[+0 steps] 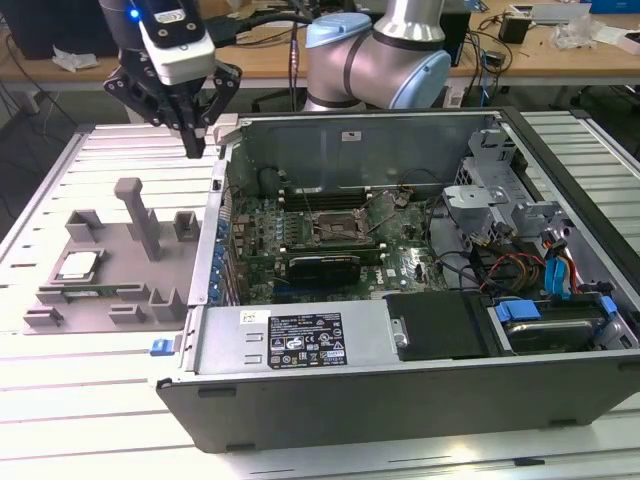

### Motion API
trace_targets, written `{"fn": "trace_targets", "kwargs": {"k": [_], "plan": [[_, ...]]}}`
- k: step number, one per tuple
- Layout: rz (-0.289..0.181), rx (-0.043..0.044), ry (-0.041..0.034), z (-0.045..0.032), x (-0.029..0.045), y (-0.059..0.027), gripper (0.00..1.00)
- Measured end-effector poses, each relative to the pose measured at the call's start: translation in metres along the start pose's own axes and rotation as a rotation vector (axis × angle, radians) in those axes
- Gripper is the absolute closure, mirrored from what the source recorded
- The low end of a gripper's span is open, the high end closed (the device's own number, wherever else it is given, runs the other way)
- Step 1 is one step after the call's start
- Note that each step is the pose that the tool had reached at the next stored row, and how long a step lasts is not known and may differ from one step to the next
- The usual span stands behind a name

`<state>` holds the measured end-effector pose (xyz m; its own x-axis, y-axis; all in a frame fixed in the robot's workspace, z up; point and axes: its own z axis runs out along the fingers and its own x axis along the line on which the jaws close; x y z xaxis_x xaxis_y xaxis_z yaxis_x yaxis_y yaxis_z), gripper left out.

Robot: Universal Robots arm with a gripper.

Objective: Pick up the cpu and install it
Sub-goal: 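Reach for the cpu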

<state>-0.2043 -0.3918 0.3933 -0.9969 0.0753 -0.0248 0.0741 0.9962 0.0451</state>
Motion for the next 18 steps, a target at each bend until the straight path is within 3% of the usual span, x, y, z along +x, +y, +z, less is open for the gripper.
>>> {"fn": "trace_targets", "kwargs": {"k": [18], "plan": [[0.0, -0.0002, -0.0007, 0.0013, 0.0434, 0.007, 0.89]]}}
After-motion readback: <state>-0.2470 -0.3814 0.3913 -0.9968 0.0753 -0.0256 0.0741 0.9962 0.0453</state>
